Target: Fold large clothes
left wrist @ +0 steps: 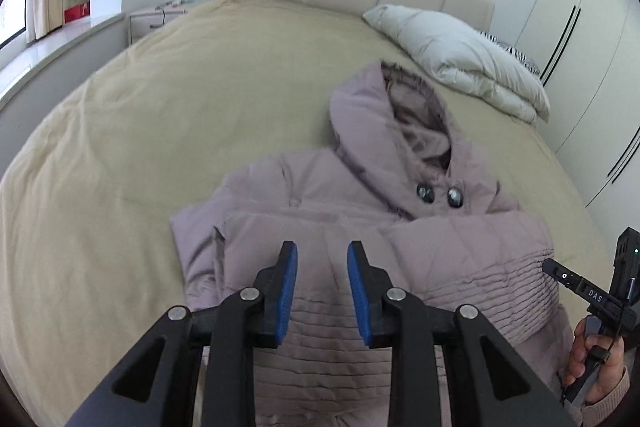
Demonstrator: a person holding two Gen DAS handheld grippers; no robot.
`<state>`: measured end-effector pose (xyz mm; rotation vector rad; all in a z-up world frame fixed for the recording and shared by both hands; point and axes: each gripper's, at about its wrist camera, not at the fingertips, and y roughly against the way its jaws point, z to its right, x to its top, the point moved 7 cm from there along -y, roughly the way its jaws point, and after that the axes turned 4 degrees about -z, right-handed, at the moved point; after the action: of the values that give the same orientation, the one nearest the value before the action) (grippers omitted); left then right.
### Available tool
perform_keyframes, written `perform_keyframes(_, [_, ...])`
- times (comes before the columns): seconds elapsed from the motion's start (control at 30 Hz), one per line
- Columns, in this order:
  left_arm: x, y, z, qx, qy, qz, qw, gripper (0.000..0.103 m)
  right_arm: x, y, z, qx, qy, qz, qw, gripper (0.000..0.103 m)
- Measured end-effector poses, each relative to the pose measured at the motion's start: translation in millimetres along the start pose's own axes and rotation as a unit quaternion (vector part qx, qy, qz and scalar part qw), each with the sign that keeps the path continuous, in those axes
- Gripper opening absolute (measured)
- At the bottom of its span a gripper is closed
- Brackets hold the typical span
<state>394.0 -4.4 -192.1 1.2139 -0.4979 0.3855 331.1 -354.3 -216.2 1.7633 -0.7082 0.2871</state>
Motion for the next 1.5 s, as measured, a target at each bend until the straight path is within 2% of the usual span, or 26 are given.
perform_keyframes(0.03, [-4.4,-8.6,-2.9,-0.003,0.006,-0.012,0.9999,0.029,-5.1,-13.3,3.1,-0.008,-0.001,-0.025,1.000,0.060])
perform_keyframes(0.13, [-2.4,-7.4,-2.2,0.000,0.001,-0.013,0.9999,0.029,-0.9,-9.8,-1.1,-0.013,0.016,-0.014,1.000,0.061])
perform_keyframes(0.2, [13.4,6.1,2.2,-0.001,0.000,0.003,1.0000,0.030,7.0,5.6,-3.2,0.001,0.006,0.006,1.000,0.061])
perform_keyframes(0.27, [33.3,12.7,10.5,0.005,-0.010,0.027,0.9996,0.050,17.2,25.0,-6.1,0.020,0.008,0.040,0.999,0.061])
perform_keyframes(0.3, [48.3,11.7,18.2,0.007,-0.016,0.035,0.9992,0.067,25.8,30.6,-8.1,0.019,0.012,0.053,0.998,0.061])
perform_keyframes(0.33, [61.8,7.5,26.7,0.011,-0.026,0.043,0.9987,0.074,34.5,33.6,-10.7,0.022,0.014,0.060,0.998,0.061])
perform_keyframes(0.4, [90.4,-11.1,47.5,0.032,-0.051,0.047,0.9971,0.074,47.9,32.6,-20.3,0.036,0.018,0.058,0.998,0.061])
perform_keyframes(0.5, [124.5,-50.1,80.3,0.030,-0.069,0.026,0.9968,0.075,62.4,27.4,-28.7,0.031,0.030,0.052,0.998,0.061])
perform_keyframes(0.57, [142.7,-77.5,96.9,0.055,-0.087,0.015,0.9946,0.075,65.7,27.1,-32.5,0.036,0.039,0.052,0.997,0.061])
perform_keyframes(0.67, [165.9,-114.0,106.4,0.078,-0.081,0.005,0.9937,0.076,66.4,23.8,-28.2,0.045,0.037,0.047,0.997,0.061])
perform_keyframes(0.77, [180.8,-151.2,97.8,0.113,-0.068,-0.019,0.9911,0.079,57.9,21.0,-20.4,0.047,0.036,0.046,0.997,0.061])
perform_keyframes(0.8, [183.2,-161.1,91.0,0.116,-0.056,-0.028,0.9912,0.078,57.3,19.8,-19.1,0.047,0.037,0.044,0.997,0.061])
perform_keyframes(0.83, [183.9,-167.8,83.0,0.106,-0.036,-0.035,0.9931,0.065,57.7,18.0,-18.8,0.047,0.038,0.042,0.997,0.061])
perform_keyframes(0.87, [183.2,-171.5,76.8,0.085,-0.018,-0.041,0.9954,0.056,58.7,15.1,-19.0,0.048,0.039,0.041,0.997,0.061])
perform_keyframes(0.9, [181.4,-174.0,72.5,0.064,-0.004,-0.049,0.9967,0.038,59.8,13.0,-20.1,0.049,0.040,0.040,0.997,0.061])
perform_keyframes(0.93, [179.6,-173.9,70.9,0.053,-0.003,-0.052,0.9972,0.025,62.4,12.3,-21.9,0.050,0.042,0.041,0.997,0.061])
perform_keyframes(1.0, [176.5,-167.5,74.2,0.054,-0.024,-0.041,0.9974,0.012,72.9,8.7,-29.9,0.051,0.048,0.043,0.997,0.061])
perform_keyframes(1.13, [171.4,-129.8,80.7,0.041,-0.039,0.019,0.9982,0.008,106.2,-5.3,-61.8,0.061,0.074,0.046,0.994,0.062])
perform_keyframes(1.2, [164.0,-105.0,86.1,0.040,-0.060,0.054,0.9959,0.008,126.3,-22.6,-76.3,0.052,0.079,0.033,0.995,0.064])
perform_keyframes(1.27, [153.3,-84.8,88.6,0.039,-0.077,0.083,0.9929,0.008,149.2,-37.0,-91.4,0.050,0.083,0.037,0.995,0.064])
perform_keyframes(1.33, [145.3,-70.9,87.9,0.033,-0.080,0.102,0.9910,0.008,170.0,-56.4,-99.7,0.030,0.081,0.038,0.996,0.071])
perform_keyframes(1.5, [127.7,-49.7,88.5,0.031,-0.097,0.131,0.9861,0.008,195.7,-119.7,-104.0,-0.024,0.045,-0.021,0.998,0.071])
